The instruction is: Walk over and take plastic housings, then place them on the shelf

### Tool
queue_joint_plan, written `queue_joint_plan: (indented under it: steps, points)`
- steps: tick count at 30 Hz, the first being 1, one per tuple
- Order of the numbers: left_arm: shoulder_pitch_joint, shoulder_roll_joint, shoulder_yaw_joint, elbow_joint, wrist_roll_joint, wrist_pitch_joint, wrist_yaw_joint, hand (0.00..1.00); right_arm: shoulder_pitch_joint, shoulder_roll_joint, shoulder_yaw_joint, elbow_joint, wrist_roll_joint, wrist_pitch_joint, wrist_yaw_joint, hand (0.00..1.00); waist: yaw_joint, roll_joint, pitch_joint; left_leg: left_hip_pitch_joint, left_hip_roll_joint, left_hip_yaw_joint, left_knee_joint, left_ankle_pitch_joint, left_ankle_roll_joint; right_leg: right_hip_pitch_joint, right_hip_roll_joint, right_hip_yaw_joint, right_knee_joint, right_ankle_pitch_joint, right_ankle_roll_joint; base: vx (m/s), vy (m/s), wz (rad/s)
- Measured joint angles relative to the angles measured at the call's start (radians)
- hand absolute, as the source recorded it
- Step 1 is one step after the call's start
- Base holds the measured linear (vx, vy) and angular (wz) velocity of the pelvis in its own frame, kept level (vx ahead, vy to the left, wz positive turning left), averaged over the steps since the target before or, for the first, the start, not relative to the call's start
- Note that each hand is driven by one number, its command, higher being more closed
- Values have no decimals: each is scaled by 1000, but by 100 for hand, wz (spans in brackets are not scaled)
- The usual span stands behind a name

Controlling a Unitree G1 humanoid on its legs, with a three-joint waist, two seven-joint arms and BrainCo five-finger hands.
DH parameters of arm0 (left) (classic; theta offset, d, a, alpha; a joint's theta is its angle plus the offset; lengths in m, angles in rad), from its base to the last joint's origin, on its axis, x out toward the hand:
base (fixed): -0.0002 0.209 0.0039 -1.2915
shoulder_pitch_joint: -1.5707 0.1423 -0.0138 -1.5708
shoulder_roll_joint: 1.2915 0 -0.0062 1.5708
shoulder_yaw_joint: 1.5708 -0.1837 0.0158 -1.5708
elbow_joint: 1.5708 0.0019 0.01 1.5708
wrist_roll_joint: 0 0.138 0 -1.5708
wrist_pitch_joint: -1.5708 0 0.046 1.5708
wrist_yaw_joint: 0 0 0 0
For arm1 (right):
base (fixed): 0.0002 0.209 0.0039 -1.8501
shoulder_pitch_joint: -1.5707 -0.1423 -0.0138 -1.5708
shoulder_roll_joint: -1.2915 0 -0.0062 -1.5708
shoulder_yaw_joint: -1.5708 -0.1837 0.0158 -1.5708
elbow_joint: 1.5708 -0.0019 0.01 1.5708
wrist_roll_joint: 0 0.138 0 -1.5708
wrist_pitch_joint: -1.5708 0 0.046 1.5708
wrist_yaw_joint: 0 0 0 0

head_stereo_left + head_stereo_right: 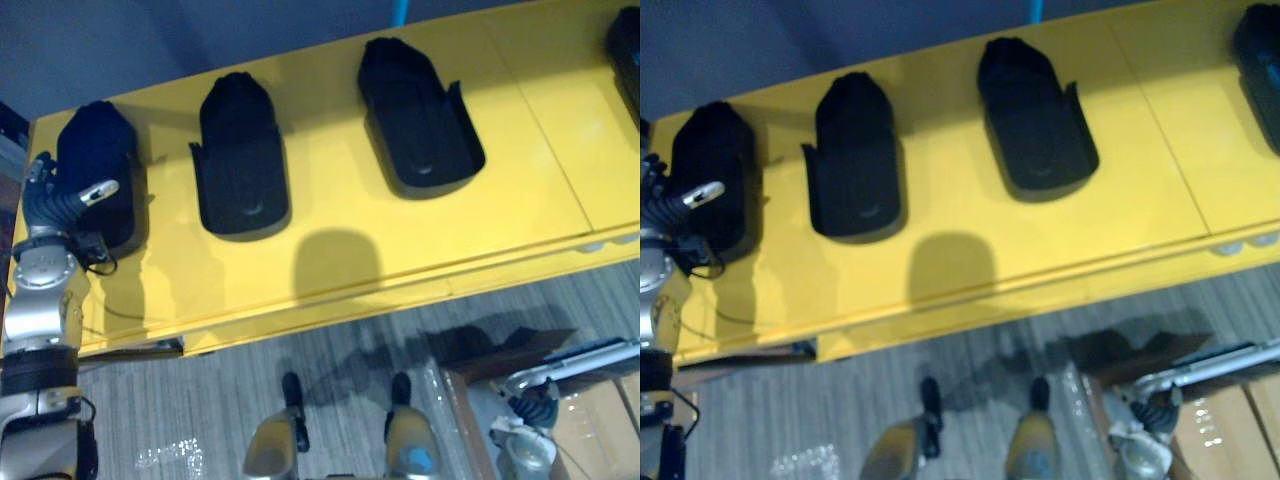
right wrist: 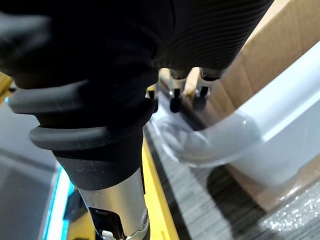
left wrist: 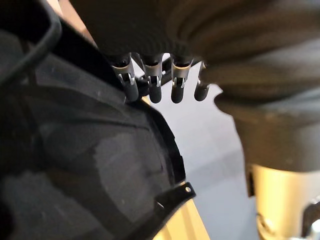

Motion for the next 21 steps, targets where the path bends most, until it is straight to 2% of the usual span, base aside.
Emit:
queue_joint_plan:
  steps: [9,16,18,21]
  points:
    - [116,0,39,-52,3,62,-69,0,6,-2,-38,2,0,16,0,0,5,29,2,0,-7,-20,0,1,1,9,-6,-14,0,-2,3,-8,0,4]
    - [150,1,67,-52,44,79,-172,0,5,-6,-80,10,0,19,2,0,8,41,1,-2,-9,-26,-1,1,1,12,-8,-19,-3,-2,3,-2,-4,1]
    - [155,1,66,-52,44,56,-168,0,5,-12,-80,20,0,19,8,0,10,49,2,-2,-9,-28,-1,1,1,15,-8,-23,-6,-2,3,8,0,4]
    - [154,4,67,-71,43,48,-135,0,4,-12,-88,35,0,19,18,0,10,57,1,1,-9,-31,-1,1,1,26,-8,-28,-12,-2,3,4,3,5]
